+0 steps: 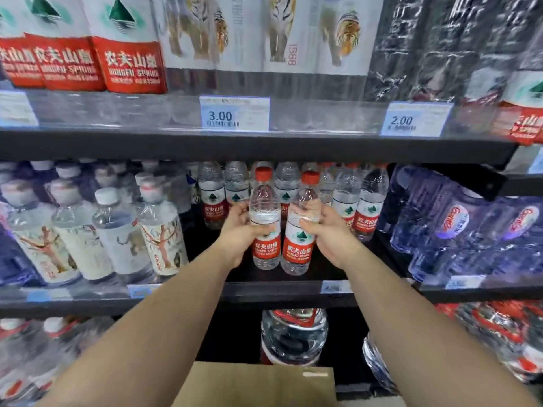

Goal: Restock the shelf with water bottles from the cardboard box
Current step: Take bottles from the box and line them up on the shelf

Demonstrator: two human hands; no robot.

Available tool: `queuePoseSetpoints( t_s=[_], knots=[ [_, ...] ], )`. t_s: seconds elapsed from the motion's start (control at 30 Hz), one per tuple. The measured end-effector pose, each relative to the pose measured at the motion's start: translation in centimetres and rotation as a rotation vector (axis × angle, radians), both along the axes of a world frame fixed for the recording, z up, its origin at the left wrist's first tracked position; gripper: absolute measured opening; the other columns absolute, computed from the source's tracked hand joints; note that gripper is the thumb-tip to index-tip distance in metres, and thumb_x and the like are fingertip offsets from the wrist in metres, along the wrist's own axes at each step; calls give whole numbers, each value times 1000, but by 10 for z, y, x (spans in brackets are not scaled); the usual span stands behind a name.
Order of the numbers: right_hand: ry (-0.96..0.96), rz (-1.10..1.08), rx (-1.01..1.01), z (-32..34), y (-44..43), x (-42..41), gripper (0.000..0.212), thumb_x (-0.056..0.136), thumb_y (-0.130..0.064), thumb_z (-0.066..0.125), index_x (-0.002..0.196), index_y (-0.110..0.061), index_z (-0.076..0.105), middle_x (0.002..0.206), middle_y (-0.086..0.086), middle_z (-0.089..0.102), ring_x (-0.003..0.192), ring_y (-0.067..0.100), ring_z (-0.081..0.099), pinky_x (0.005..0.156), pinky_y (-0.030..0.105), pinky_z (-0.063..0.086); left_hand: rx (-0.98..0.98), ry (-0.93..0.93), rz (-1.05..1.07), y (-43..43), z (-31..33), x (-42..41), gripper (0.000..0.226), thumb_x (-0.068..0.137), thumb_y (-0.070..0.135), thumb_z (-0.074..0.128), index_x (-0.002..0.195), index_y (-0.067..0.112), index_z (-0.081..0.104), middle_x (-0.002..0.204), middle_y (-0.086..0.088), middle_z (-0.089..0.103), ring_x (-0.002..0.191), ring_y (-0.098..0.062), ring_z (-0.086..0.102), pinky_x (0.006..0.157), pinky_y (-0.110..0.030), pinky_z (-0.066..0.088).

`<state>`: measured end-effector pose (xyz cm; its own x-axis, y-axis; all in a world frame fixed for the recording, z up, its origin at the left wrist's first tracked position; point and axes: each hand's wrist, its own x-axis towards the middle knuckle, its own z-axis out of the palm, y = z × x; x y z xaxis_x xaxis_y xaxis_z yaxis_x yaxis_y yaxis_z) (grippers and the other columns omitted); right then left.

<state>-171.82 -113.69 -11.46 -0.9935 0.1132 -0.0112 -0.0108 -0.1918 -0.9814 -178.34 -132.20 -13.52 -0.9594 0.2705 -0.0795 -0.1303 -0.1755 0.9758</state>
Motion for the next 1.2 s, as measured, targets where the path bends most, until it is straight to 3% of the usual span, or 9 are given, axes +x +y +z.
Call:
queuePoseSetpoints(
  t_s=[0.17, 0.3, 0.4, 0.57, 0.73, 0.87, 0.97, 1.03, 1.2],
  knots=[
    [-19, 35, 112, -8, -1, -2, 50, 81, -1, 71, 127, -17, 58, 119, 3, 70, 112, 20, 65, 98, 40, 49, -65, 70, -11, -3, -6, 4, 84, 70, -4, 81, 139, 17, 38, 122, -3, 66, 111, -17, 64, 92, -37, 53],
    [-142, -34, 280, -25, -7, 6, 67, 74, -5, 81, 133, -19, 51, 119, -2, 68, 111, 17, 63, 100, 38, 48, -239, 121, 12, -8, -13, 17, 69, 72, 3, 82, 131, 14, 48, 112, 1, 64, 97, -8, 62, 76, -18, 50],
    [-138, -221, 460, -35, -12, 9, 69, 67, -14, 88, 125, -19, 50, 107, -5, 63, 102, 16, 62, 90, 33, 51, -367, 150, 62, -10, -23, 16, 70, 68, 13, 87, 128, 14, 51, 110, -1, 63, 97, -14, 63, 80, -25, 52],
    [-96, -337, 517, -38, -17, -9, 55, 69, -18, 87, 108, -17, 49, 95, -6, 59, 92, 15, 62, 83, 31, 51, -503, 180, 94, -3, -22, -4, 71, 65, 17, 90, 123, 16, 48, 106, 1, 61, 97, -15, 61, 79, -26, 51],
    [-82, -445, 620, -42, -16, -33, 51, 71, -24, 86, 109, -12, 53, 94, -1, 63, 88, 17, 65, 78, 32, 54, -476, 165, 132, 11, -25, -28, 75, 65, 14, 89, 128, 13, 49, 108, -2, 63, 97, -17, 63, 80, -32, 55],
    [-58, -539, 746, -47, -14, -43, 43, 75, -29, 82, 100, -15, 50, 83, -4, 59, 78, 15, 61, 69, 31, 51, -451, 140, 202, 21, -32, -41, 69, 60, 19, 92, 116, 12, 52, 105, -3, 65, 96, -18, 65, 83, -44, 58],
    [-36, -539, 804, -53, -13, -51, 39, 77, -28, 80, 98, -13, 50, 84, -2, 58, 75, 13, 58, 65, 27, 48, -462, 160, 244, 25, -35, -47, 64, 63, 18, 90, 113, 12, 52, 100, -1, 63, 86, -11, 62, 72, -28, 54],
    [-32, -524, 813, -56, -13, -54, 34, 79, -25, 77, 95, -12, 51, 82, -1, 58, 75, 16, 59, 66, 32, 51, -480, 179, 263, 26, -34, -48, 63, 64, 19, 90, 113, 13, 51, 95, 1, 61, 82, -10, 59, 68, -23, 49],
    [-60, -523, 823, -55, -14, -58, 27, 84, -23, 73, 95, -9, 53, 79, 3, 59, 72, 20, 60, 68, 38, 53, -510, 162, 245, 23, -29, -47, 64, 60, 24, 92, 111, 17, 52, 98, -4, 64, 91, -19, 65, 81, -41, 57]
  ],
)
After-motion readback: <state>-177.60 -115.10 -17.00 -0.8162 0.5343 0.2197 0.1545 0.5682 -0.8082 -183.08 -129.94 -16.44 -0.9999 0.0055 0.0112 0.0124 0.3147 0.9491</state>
